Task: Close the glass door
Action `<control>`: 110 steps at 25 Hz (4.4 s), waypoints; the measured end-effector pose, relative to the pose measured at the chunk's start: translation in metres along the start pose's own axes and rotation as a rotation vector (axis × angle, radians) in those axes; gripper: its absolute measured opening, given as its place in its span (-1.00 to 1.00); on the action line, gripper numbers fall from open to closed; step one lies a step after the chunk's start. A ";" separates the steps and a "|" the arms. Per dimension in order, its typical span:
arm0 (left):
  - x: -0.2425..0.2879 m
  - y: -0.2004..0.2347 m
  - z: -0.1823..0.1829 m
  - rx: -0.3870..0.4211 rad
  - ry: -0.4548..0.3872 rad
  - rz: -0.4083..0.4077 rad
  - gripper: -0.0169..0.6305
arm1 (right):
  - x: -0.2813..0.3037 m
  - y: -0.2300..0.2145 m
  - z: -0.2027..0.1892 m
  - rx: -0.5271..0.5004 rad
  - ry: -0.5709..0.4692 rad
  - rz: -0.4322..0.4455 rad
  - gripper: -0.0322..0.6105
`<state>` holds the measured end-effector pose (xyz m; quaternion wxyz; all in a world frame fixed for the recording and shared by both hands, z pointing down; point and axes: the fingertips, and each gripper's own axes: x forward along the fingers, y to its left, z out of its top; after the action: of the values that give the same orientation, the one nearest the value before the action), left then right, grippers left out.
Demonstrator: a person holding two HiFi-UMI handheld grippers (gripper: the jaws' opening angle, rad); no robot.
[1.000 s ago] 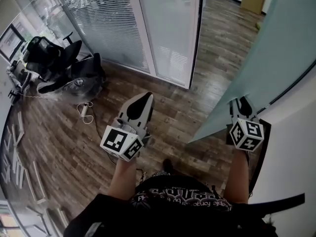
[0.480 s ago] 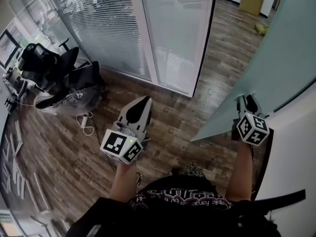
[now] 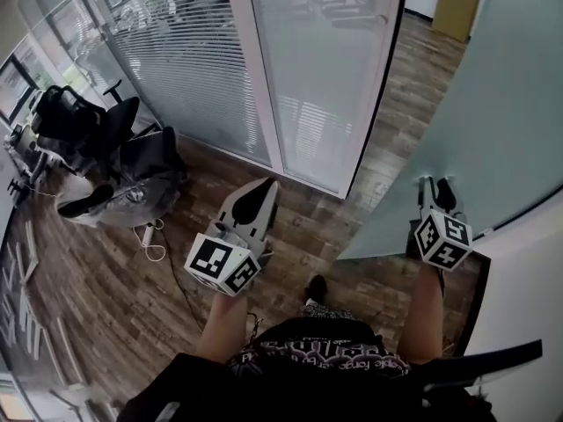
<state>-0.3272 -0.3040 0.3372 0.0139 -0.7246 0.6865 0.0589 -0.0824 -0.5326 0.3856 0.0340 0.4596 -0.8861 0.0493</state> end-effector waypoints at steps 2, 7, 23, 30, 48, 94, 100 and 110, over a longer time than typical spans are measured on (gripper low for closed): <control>0.024 0.012 0.005 0.016 -0.007 -0.015 -0.97 | 0.019 0.000 0.002 -0.003 -0.003 -0.032 -0.49; 0.086 0.036 0.016 0.028 -0.013 -0.042 -0.97 | 0.069 0.002 0.013 -0.030 -0.011 -0.058 -0.49; 0.203 0.086 -0.008 0.023 0.042 -0.095 -0.97 | 0.216 -0.022 0.031 -0.039 -0.012 -0.075 -0.49; 0.279 0.116 -0.008 0.008 0.015 -0.195 -0.97 | 0.264 -0.026 0.037 -0.050 -0.013 -0.123 -0.49; 0.382 0.148 -0.015 -0.026 0.016 -0.319 -0.97 | 0.336 -0.061 0.048 -0.019 0.000 -0.186 -0.49; 0.405 0.122 -0.018 -0.031 0.019 -0.408 -0.97 | 0.269 -0.037 0.090 -0.181 -0.112 -0.203 -0.89; 0.402 0.115 -0.016 -0.027 0.022 -0.399 -0.97 | 0.262 -0.037 0.090 -0.192 -0.113 -0.208 -0.89; 0.394 0.107 -0.017 -0.026 0.025 -0.390 -0.97 | 0.253 -0.033 0.093 -0.198 -0.137 -0.192 -0.89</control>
<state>-0.4127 -0.7032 0.3195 0.0072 -0.8446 0.5325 0.0550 -0.2022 -0.7681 0.3214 0.0230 0.5389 -0.8389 -0.0732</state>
